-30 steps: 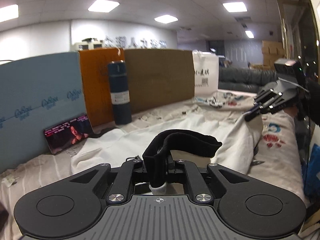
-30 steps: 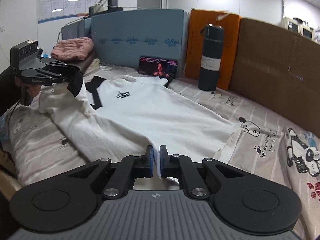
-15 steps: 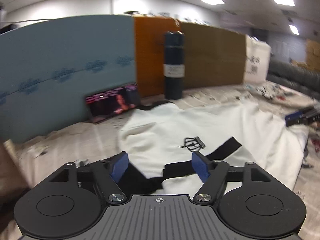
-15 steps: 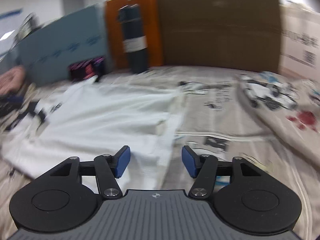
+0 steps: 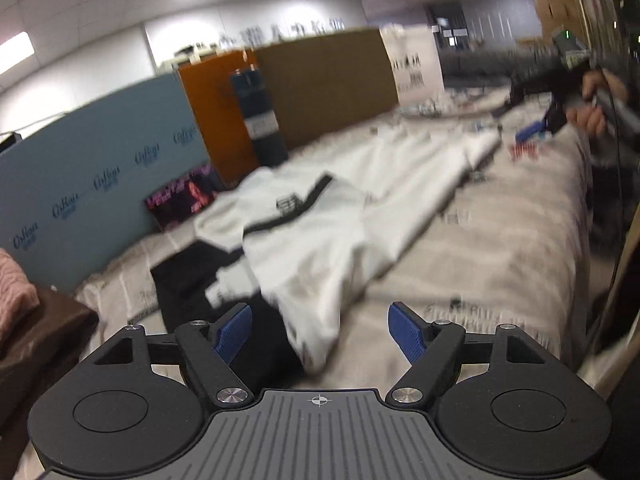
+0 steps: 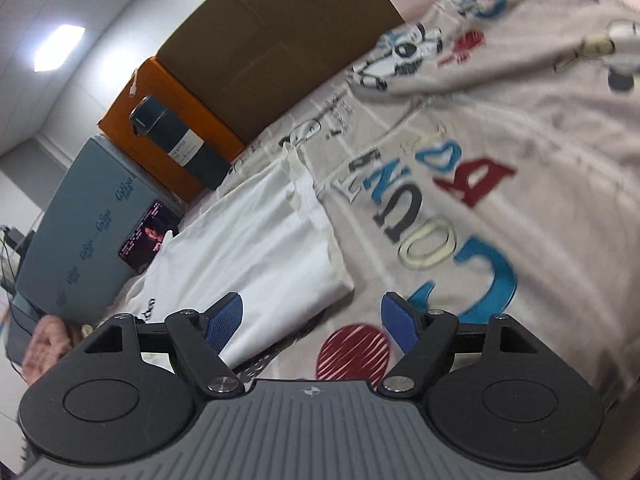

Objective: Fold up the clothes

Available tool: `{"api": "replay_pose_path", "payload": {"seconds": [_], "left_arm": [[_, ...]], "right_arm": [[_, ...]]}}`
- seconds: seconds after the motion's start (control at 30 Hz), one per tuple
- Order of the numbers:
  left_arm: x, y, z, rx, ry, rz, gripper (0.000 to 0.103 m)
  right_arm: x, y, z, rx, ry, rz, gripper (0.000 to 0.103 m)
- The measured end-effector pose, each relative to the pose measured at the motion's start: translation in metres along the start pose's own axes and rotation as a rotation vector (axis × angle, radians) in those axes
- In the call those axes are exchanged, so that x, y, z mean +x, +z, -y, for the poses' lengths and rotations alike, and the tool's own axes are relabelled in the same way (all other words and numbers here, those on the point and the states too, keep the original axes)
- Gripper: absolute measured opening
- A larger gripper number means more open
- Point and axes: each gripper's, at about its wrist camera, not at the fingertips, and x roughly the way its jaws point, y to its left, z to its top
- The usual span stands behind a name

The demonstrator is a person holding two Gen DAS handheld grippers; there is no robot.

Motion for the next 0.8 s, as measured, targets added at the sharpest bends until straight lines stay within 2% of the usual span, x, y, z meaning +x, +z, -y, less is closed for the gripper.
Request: {"api": "replay_pose_path", "payload": {"seconds": [0.07, 0.13, 0.17, 0.33, 0.37, 0.4, 0.43, 0.47, 0.5, 0.57, 0.6, 0.67, 0.8], "left_arm": [[0.003, -0.006, -0.003, 0.011, 0.012, -0.024, 0.077], [0.005, -0.01, -0.012, -0.021, 0.016, -0.034, 0.077], [0.005, -0.011, -0.021, -0.073, 0.023, -0.029, 0.078], [-0.008, -0.024, -0.071, -0.532, 0.058, 0.018, 0.077], [-0.008, -0.026, -0.077, -0.606, 0.055, 0.012, 0.077], [-0.005, -0.028, -0.079, -0.659, 0.059, -0.002, 0.076], [-0.001, -0.03, -0.078, -0.672, 0.079, -0.02, 0.07], [0.003, -0.031, -0.075, -0.678, 0.102, -0.038, 0.058], [0.006, -0.031, -0.072, -0.665, 0.125, -0.049, 0.026], [0.012, -0.032, -0.064, -0.631, 0.17, -0.066, 0.019], [0.012, -0.031, -0.061, -0.61, 0.189, -0.069, 0.011], [0.011, -0.029, -0.059, -0.59, 0.199, -0.081, 0.008], [0.013, -0.027, -0.059, -0.55, 0.216, -0.103, 0.011]], "right_arm": [[0.007, -0.003, -0.003, 0.013, 0.033, -0.006, 0.075], [0.014, -0.003, -0.008, 0.016, 0.033, 0.002, 0.075], [0.018, -0.003, -0.01, 0.017, 0.035, 0.005, 0.075], [0.028, -0.005, -0.015, 0.02, -0.006, 0.076, 0.07], [0.029, -0.007, -0.016, 0.01, -0.019, 0.09, 0.067], [0.031, -0.009, -0.019, -0.012, -0.041, 0.105, 0.059], [0.033, -0.011, -0.022, -0.044, -0.066, 0.118, 0.053], [0.036, -0.014, -0.024, -0.076, -0.091, 0.129, 0.041], [0.037, -0.015, -0.024, -0.102, -0.114, 0.14, 0.023], [0.036, -0.015, -0.021, -0.128, -0.127, 0.148, 0.009], [0.032, -0.014, -0.02, -0.138, -0.112, 0.149, 0.007], [0.024, -0.013, -0.021, -0.174, -0.116, 0.154, 0.006], [0.024, -0.016, -0.02, -0.21, -0.158, 0.117, 0.007]]}}
